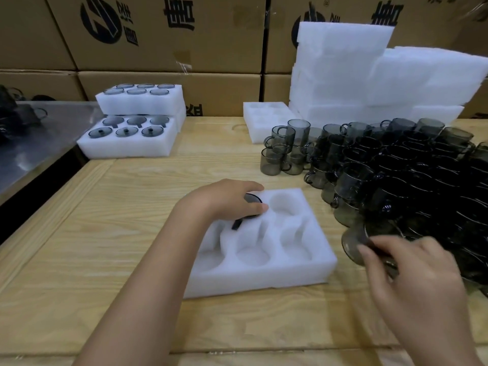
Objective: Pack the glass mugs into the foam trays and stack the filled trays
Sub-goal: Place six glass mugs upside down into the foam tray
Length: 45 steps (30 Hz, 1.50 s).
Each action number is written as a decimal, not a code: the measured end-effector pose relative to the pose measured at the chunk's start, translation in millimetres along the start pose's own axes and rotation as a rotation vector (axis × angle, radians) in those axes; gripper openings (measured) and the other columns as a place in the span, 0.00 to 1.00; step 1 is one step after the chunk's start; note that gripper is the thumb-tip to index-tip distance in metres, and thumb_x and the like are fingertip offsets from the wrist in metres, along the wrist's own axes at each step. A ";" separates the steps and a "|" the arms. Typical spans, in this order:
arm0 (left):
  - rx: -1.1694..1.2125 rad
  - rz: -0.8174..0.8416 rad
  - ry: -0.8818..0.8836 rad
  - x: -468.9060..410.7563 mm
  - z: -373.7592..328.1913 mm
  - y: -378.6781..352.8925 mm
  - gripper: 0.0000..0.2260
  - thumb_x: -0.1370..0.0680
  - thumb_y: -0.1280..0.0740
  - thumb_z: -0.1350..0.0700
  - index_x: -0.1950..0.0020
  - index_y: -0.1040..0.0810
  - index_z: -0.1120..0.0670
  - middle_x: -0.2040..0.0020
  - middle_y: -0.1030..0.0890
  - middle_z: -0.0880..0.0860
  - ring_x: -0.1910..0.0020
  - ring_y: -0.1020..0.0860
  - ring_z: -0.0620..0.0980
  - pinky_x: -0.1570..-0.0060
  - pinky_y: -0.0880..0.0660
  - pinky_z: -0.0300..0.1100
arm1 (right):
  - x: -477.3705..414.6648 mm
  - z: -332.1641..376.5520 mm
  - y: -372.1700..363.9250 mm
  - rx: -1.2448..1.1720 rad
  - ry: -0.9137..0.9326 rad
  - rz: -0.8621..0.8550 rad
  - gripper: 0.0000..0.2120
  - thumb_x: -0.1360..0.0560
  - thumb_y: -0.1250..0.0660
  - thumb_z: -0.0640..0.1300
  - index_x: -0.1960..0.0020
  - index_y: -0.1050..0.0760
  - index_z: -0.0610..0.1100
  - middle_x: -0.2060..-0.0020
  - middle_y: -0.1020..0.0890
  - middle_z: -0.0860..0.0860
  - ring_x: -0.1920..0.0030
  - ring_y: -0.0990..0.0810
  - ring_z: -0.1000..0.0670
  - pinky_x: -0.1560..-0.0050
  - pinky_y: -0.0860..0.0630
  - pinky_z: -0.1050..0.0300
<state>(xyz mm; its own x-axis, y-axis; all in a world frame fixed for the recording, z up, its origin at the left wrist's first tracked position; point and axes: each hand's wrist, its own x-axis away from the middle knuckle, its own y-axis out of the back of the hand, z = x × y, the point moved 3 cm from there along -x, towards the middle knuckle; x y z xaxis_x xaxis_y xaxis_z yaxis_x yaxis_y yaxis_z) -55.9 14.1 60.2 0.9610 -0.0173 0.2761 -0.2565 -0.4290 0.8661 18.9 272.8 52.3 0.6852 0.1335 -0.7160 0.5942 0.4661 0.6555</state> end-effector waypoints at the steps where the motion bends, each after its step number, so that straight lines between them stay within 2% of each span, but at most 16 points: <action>1: -0.007 0.002 -0.012 -1.0 0.4 0.4 0.24 0.24 0.39 0.37 0.28 0.37 0.36 0.27 0.33 0.46 0.30 0.34 0.50 0.41 0.35 0.43 | -9.8 4.4 3.0 -0.069 -0.023 -0.016 0.06 0.29 0.33 0.46 0.61 0.21 0.44 0.70 0.33 0.63 0.66 0.29 0.48 0.62 0.35 0.56; 4: 0.078 0.020 -0.102 0.2 -1.1 3.4 0.25 0.24 0.41 0.36 0.27 0.39 0.36 0.27 0.33 0.46 0.30 0.34 0.46 0.38 0.36 0.40 | -46.9 21.5 -6.4 -0.309 -0.112 0.072 0.03 0.31 0.27 0.45 0.61 0.21 0.50 0.70 0.29 0.60 0.66 0.27 0.51 0.59 0.31 0.58; 6: 0.285 0.076 -0.252 6.2 -6.7 5.5 0.29 0.25 0.38 0.35 0.26 0.42 0.36 0.27 0.33 0.46 0.31 0.33 0.41 0.42 0.36 0.33 | -69.3 36.1 -24.2 -0.411 -0.097 0.153 0.03 0.32 0.26 0.44 0.61 0.20 0.48 0.70 0.27 0.61 0.63 0.26 0.51 0.54 0.28 0.49; 8: 0.491 0.082 -0.391 12.8 -13.0 8.6 0.31 0.27 0.33 0.39 0.26 0.41 0.36 0.28 0.31 0.45 0.30 0.35 0.38 0.39 0.35 0.31 | -85.6 50.3 -43.5 -0.494 -0.098 0.254 0.03 0.31 0.27 0.45 0.61 0.20 0.46 0.69 0.25 0.61 0.60 0.25 0.51 0.48 0.28 0.42; 11: 0.601 -0.046 -0.488 9.5 -15.1 11.0 0.29 0.27 0.28 0.51 0.28 0.34 0.44 0.32 0.27 0.47 0.31 0.31 0.39 0.31 0.35 0.40 | -96.3 58.9 -67.7 -0.597 -0.101 0.287 0.04 0.30 0.28 0.46 0.62 0.21 0.47 0.71 0.25 0.61 0.59 0.27 0.55 0.44 0.30 0.41; 13: 0.617 -0.156 -0.479 5.3 -13.1 10.4 0.26 0.27 0.26 0.56 0.31 0.30 0.48 0.35 0.24 0.49 0.34 0.28 0.43 0.31 0.33 0.47 | -95.6 59.6 -78.7 -0.621 -0.085 0.251 0.03 0.30 0.27 0.46 0.61 0.21 0.50 0.70 0.26 0.63 0.56 0.30 0.59 0.42 0.33 0.43; 16: 0.678 -0.255 -0.489 2.6 -10.3 10.0 0.20 0.29 0.26 0.61 0.39 0.26 0.52 0.42 0.19 0.52 0.42 0.21 0.46 0.37 0.28 0.46 | -90.4 54.1 -89.3 -0.730 -0.067 0.256 0.04 0.29 0.28 0.47 0.59 0.22 0.55 0.54 0.25 0.63 0.43 0.31 0.55 0.37 0.35 0.52; 18: 0.720 -0.267 -0.501 1.6 -9.6 9.1 0.17 0.28 0.27 0.64 0.42 0.26 0.54 0.45 0.17 0.53 0.44 0.20 0.47 0.40 0.26 0.43 | -88.9 46.9 -93.1 -0.997 -0.116 0.357 0.06 0.27 0.35 0.48 0.53 0.22 0.56 0.43 0.26 0.57 0.35 0.32 0.51 0.37 0.33 0.59; 20: 0.755 -0.232 -0.522 0.3 -9.8 6.8 0.16 0.26 0.30 0.66 0.41 0.29 0.58 0.44 0.18 0.55 0.44 0.20 0.47 0.41 0.26 0.41 | -88.8 36.3 -94.8 -1.278 -0.147 0.471 0.13 0.26 0.40 0.44 0.46 0.21 0.50 0.39 0.24 0.50 0.34 0.29 0.49 0.36 0.30 0.55; 22: 0.800 -0.163 -0.546 0.1 -10.7 3.1 0.15 0.23 0.35 0.68 0.38 0.32 0.60 0.43 0.19 0.56 0.45 0.21 0.47 0.42 0.26 0.39 | -89.4 27.4 -94.1 -1.374 -0.188 0.527 0.15 0.27 0.41 0.40 0.45 0.21 0.45 0.39 0.22 0.47 0.35 0.26 0.48 0.33 0.32 0.48; 26: 0.749 -0.149 -0.603 1.7 -15.6 1.8 0.14 0.21 0.38 0.67 0.37 0.30 0.57 0.40 0.21 0.55 0.39 0.23 0.46 0.41 0.29 0.37 | -87.5 17.5 -95.7 -1.372 -0.229 0.542 0.16 0.27 0.40 0.37 0.41 0.22 0.46 0.42 0.19 0.47 0.38 0.24 0.46 0.34 0.30 0.47; 31: 0.674 -0.154 -0.616 3.1 -13.2 3.1 0.13 0.21 0.37 0.66 0.45 0.22 0.50 0.46 0.20 0.40 0.40 0.24 0.39 0.40 0.32 0.31 | -87.1 10.1 -95.7 -1.235 -0.227 0.557 0.18 0.26 0.34 0.33 0.43 0.21 0.52 0.45 0.18 0.53 0.42 0.22 0.54 0.41 0.27 0.57; 33: 0.629 -0.172 -0.594 0.9 -13.8 1.0 0.14 0.21 0.38 0.68 0.48 0.20 0.49 0.48 0.19 0.42 0.42 0.23 0.38 0.42 0.31 0.29 | -87.1 10.0 -95.8 -1.147 -0.235 0.526 0.20 0.29 0.29 0.34 0.44 0.22 0.55 0.46 0.19 0.53 0.48 0.22 0.57 0.46 0.25 0.62; 37: 0.613 -0.233 -0.543 -4.5 -14.9 -3.1 0.12 0.22 0.36 0.67 0.53 0.19 0.50 0.49 0.17 0.49 0.44 0.22 0.40 0.43 0.29 0.30 | -85.6 10.8 -97.2 -1.013 -0.247 0.540 0.22 0.31 0.26 0.40 0.42 0.24 0.57 0.42 0.24 0.53 0.44 0.23 0.52 0.42 0.25 0.60; 41: 0.619 -0.254 -0.519 -7.5 -10.7 -4.8 0.10 0.22 0.36 0.66 0.53 0.18 0.52 0.47 0.18 0.49 0.42 0.23 0.39 0.42 0.30 0.29 | -83.7 11.7 -98.4 -0.874 -0.245 0.533 0.25 0.33 0.25 0.43 0.37 0.26 0.50 0.46 0.26 0.54 0.48 0.23 0.55 0.42 0.25 0.61; 45: 0.618 -0.215 -0.489 -9.0 -7.7 -7.4 0.08 0.22 0.35 0.66 0.53 0.18 0.56 0.45 0.18 0.50 0.40 0.23 0.38 0.41 0.29 0.31 | -81.8 15.2 -99.5 -0.762 -0.187 0.560 0.29 0.33 0.24 0.45 0.34 0.27 0.45 0.48 0.28 0.55 0.47 0.24 0.51 0.41 0.26 0.57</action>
<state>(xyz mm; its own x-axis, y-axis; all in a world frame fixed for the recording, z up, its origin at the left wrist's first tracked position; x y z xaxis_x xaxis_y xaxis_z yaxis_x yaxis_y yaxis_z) -63.5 24.4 54.5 0.9559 -0.2089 -0.2063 -0.0956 -0.8858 0.4541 -89.9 202.3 49.3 0.8816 0.3984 -0.2532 -0.2275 0.8285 0.5117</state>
